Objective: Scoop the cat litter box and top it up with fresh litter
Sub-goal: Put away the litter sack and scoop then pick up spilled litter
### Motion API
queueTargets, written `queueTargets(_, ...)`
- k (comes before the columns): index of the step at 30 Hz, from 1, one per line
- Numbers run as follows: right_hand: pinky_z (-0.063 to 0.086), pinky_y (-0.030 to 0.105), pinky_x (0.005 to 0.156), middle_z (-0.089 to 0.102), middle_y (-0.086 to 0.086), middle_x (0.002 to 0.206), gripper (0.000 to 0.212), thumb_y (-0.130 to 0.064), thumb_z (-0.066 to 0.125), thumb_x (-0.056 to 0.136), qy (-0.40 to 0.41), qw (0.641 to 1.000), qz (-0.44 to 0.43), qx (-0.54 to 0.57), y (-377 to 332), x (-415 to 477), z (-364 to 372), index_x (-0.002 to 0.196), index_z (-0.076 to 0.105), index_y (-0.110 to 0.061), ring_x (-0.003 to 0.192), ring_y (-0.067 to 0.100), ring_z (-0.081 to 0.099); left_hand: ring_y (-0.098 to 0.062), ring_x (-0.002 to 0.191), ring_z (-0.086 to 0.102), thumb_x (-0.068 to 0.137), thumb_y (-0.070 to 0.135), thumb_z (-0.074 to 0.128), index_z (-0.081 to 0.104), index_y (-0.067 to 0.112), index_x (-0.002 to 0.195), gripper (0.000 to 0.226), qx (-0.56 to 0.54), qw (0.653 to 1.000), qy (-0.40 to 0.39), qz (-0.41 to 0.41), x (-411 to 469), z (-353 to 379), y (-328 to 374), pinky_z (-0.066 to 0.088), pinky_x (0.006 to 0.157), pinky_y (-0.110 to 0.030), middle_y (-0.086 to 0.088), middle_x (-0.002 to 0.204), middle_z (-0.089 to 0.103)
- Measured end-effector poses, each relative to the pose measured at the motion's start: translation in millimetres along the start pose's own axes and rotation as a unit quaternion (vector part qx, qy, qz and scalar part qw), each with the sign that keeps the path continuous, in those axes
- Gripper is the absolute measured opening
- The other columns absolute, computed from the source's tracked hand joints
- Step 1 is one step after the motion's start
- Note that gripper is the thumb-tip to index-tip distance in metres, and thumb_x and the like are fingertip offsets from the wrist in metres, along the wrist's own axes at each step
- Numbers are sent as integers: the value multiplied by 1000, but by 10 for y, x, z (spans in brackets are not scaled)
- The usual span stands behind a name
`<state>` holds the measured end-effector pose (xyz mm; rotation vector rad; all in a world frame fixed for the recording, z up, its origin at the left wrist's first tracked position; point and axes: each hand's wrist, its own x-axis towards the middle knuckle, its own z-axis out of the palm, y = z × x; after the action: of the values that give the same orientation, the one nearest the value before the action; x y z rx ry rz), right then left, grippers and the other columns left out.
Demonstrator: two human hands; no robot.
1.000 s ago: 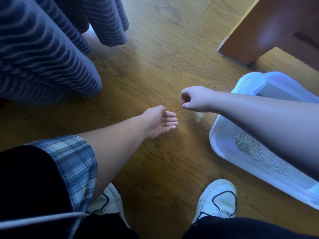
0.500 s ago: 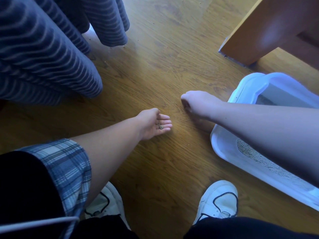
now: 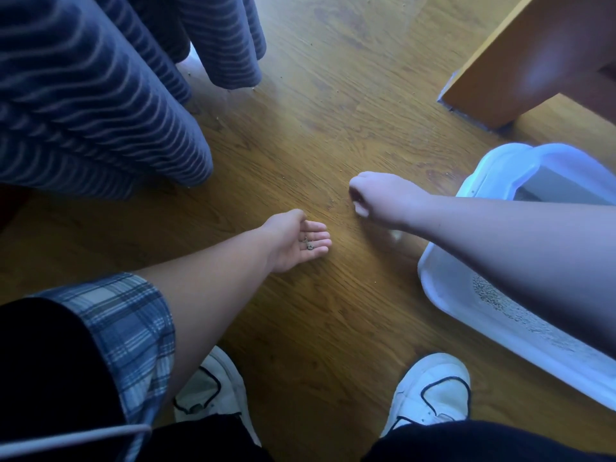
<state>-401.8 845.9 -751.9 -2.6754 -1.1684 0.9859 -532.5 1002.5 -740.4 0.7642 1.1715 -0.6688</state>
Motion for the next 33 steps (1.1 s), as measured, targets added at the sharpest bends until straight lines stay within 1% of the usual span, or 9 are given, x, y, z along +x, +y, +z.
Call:
queueTargets(3,48,39,73,52,-2,93,10,-12,50,89,2,999,-24,22,-113,129,12,86,52,-21,86,25,55,-31,107,65,106,19,28,59,-6,120,43,0,1000,6,-1,2,-68,4,56,89,-40,-23,119,65)
queueTargets(10,52,41,81,56,0,102,6,-18,51,92,-20,999,-35,9,-220,305,46,91,56,-21,92,26,58,-29,103,69,105,19,29,63,-3,117,41,8,1000,11,-16,-21,-272,4,59,86,-39,-21,113,69)
queueTargets(15,50,37,77,52,-4,97,7,-20,51,93,-15,998,-59,2,-197,317,66,88,52,-25,93,26,60,-30,104,69,106,19,31,63,-3,117,40,-21,1000,4,-15,-10,-340,53,58,90,-41,-21,114,69)
queueTargets(17,45,33,73,52,-4,98,8,-22,50,95,-6,998,-68,3,-178,305,85,89,53,-25,93,26,60,-31,105,68,105,18,31,62,-3,117,40,-29,1000,3,-11,-19,-332,82,57,92,-41,-22,115,68)
queueTargets(20,36,30,69,54,-1,105,13,-25,46,100,4,996,-83,-31,-176,280,120,97,57,-20,93,25,59,-31,106,67,105,17,31,62,-3,117,39,-40,999,4,-5,-7,-312,114,57,91,-41,-22,116,67)
queueTargets(23,40,34,70,54,5,108,18,-23,40,102,17,992,-99,-78,-216,278,158,106,55,-14,98,28,60,-31,104,67,103,16,30,60,-5,121,40,-49,999,11,5,16,-277,125,59,88,-40,-22,115,67)
queueTargets(27,36,35,66,56,6,111,20,-20,38,101,16,989,-81,-126,-299,283,151,111,54,-12,102,29,60,-31,106,66,104,16,29,60,-4,117,39,-48,998,19,20,-3,-207,138,58,87,-39,-22,118,65)
queueTargets(30,40,35,64,58,6,107,17,-20,40,99,8,989,-63,-136,-362,276,140,105,54,-14,98,29,62,-32,107,65,106,20,28,60,-3,116,40,-51,998,16,23,-19,-163,137,57,87,-39,-22,120,64)
queueTargets(33,42,34,66,58,5,102,7,-21,43,96,8,994,-47,-101,-376,255,136,93,49,-18,95,29,62,-32,106,65,106,20,28,59,-4,117,41,-51,998,21,30,-19,-126,135,57,86,-39,-22,120,63)
